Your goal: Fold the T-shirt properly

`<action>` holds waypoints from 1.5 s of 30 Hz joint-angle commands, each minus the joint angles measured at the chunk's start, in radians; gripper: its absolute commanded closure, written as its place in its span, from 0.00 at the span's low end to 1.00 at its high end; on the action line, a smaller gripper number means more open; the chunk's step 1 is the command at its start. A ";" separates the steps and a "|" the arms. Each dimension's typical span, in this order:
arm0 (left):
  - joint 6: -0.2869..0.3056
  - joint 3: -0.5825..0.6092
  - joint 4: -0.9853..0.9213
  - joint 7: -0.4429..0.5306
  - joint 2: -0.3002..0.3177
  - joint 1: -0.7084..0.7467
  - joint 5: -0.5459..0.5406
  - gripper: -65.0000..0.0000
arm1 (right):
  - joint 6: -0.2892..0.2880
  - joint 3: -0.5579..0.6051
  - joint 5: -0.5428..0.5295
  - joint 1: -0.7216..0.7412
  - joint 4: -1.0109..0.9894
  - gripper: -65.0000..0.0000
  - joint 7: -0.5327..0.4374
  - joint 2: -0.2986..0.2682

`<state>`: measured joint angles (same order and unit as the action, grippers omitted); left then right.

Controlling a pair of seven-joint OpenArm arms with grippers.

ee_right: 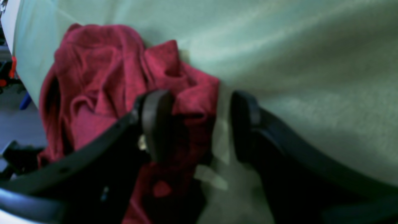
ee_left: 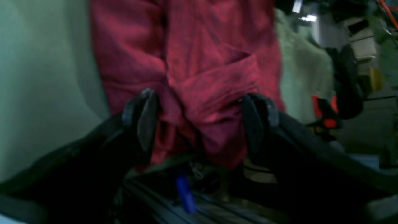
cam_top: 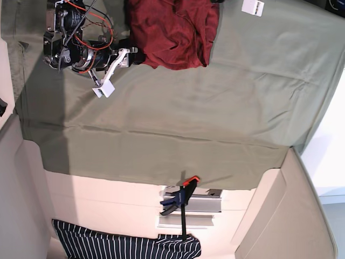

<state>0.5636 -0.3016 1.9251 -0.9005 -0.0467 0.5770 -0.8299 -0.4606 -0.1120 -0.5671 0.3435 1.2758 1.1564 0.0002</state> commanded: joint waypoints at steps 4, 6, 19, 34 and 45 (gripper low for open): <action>0.008 0.000 -0.033 0.013 0.003 -0.023 -0.004 0.30 | -0.015 0.000 -0.016 0.024 0.012 0.52 -0.012 0.000; 0.008 0.000 -0.042 0.011 0.003 -0.023 0.001 0.30 | -0.015 0.000 -0.016 0.024 0.012 0.52 -0.012 0.000; -0.029 0.000 -0.043 -0.001 0.003 -0.023 0.089 0.31 | -0.015 0.000 -0.016 0.024 0.012 0.73 -0.012 0.000; -0.029 0.000 -0.043 0.002 0.003 -0.062 0.087 1.00 | -0.016 0.000 -0.017 0.025 0.013 1.00 -0.011 0.000; -0.029 0.000 -0.038 -0.013 0.011 -0.064 0.095 1.00 | -0.015 0.000 -0.016 0.024 0.129 1.00 0.004 0.000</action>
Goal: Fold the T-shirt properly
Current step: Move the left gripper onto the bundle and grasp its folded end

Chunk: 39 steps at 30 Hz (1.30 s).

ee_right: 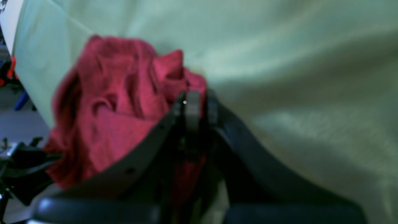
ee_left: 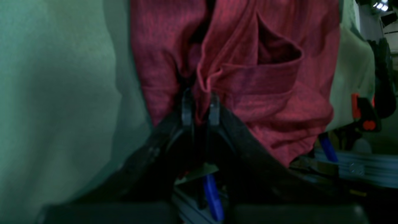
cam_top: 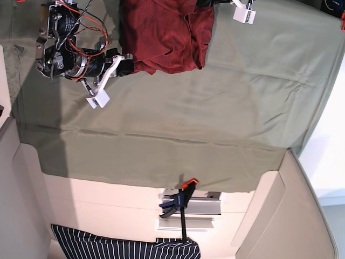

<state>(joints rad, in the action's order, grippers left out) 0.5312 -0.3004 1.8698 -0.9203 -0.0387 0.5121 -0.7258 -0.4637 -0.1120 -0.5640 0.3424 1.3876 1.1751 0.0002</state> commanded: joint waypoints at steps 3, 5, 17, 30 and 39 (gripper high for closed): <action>0.003 -0.001 0.017 0.007 0.012 0.000 0.016 1.00 | -0.012 0.000 -0.019 0.017 0.035 1.00 -0.015 0.000; 0.003 -0.001 0.017 0.007 0.023 0.001 0.016 1.00 | -0.012 0.000 -0.019 0.008 0.035 1.00 -0.016 0.000; 0.002 -0.001 0.017 0.007 0.047 0.000 0.042 1.00 | -0.011 0.000 0.006 -0.070 0.077 1.00 -0.019 -0.009; -0.023 -0.001 0.016 0.016 0.110 -0.066 0.081 1.00 | -0.011 0.000 0.007 -0.201 0.172 1.00 -0.027 -0.026; -0.042 -0.001 0.013 0.023 0.270 -0.080 0.061 1.00 | -0.011 0.000 0.002 -0.276 0.233 1.00 -0.031 -0.025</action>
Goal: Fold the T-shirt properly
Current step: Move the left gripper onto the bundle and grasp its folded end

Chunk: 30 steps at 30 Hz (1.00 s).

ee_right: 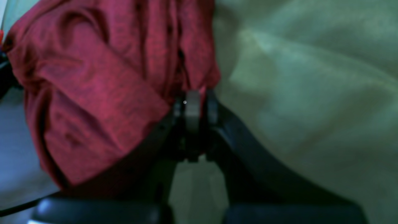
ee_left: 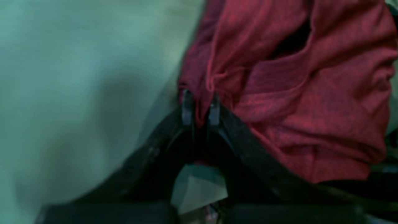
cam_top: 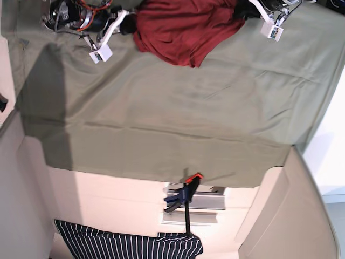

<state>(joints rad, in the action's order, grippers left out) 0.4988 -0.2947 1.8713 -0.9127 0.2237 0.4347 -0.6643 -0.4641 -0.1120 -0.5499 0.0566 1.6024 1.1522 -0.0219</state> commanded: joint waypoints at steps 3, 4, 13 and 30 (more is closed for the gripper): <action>-0.009 -0.005 0.010 0.016 0.062 -0.011 -0.038 1.00 | -0.009 0.000 -0.019 -0.025 0.039 1.00 -0.011 -0.002; -0.009 -0.002 0.010 0.016 0.079 -0.020 -0.044 1.00 | -0.006 0.000 -0.019 -0.038 0.048 1.00 -0.012 0.001; -0.009 0.159 0.004 0.027 0.182 -0.123 -0.056 1.00 | -0.004 0.000 -0.019 -0.177 0.154 1.00 -0.031 0.053; -0.008 0.489 -0.365 0.018 0.190 -0.536 -0.053 1.00 | -0.003 0.000 0.003 -0.412 0.362 1.00 -0.084 0.126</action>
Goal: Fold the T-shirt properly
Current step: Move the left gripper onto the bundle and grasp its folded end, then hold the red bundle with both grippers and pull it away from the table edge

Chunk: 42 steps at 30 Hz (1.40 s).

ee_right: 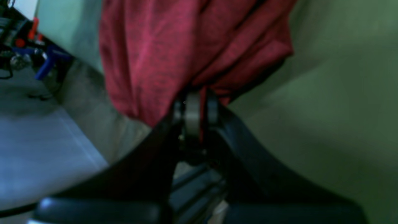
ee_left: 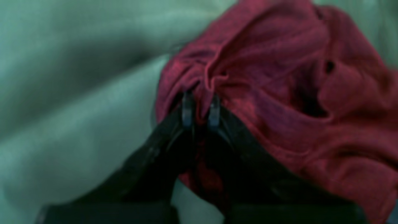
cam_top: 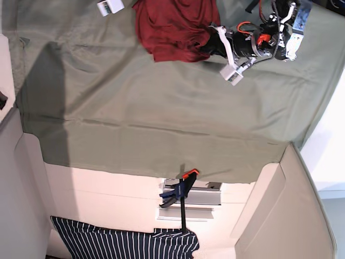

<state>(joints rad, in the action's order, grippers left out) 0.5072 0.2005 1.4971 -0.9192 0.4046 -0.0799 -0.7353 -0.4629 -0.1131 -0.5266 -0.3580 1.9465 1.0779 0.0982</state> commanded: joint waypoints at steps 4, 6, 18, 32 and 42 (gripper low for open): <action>-0.016 0.040 -0.021 0.024 0.008 -0.088 0.018 1.00 | -0.005 0.001 -0.015 -0.006 0.018 1.00 -0.013 0.025; -0.016 0.061 -0.032 0.024 0.009 -0.107 0.018 1.00 | -0.005 0.001 -0.015 -0.006 0.018 1.00 -0.019 0.041; -0.014 0.069 -0.033 -0.006 0.065 -0.112 0.021 1.00 | 0.030 0.001 0.099 0.031 0.018 1.00 -0.110 0.052; -0.014 0.069 -0.033 -0.001 0.055 -0.125 0.022 1.00 | 0.056 0.012 0.101 0.029 0.018 1.00 -0.122 0.052; -0.017 0.069 -0.033 0.022 0.039 -0.139 0.066 1.00 | 0.056 0.026 0.100 -0.019 0.018 1.00 -0.106 0.052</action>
<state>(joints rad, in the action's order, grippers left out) 0.5022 0.2775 1.4525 -0.9340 0.4343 -0.1890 -0.6807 -0.4072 -0.0914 -0.4068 -0.3794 1.9465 0.9844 0.1467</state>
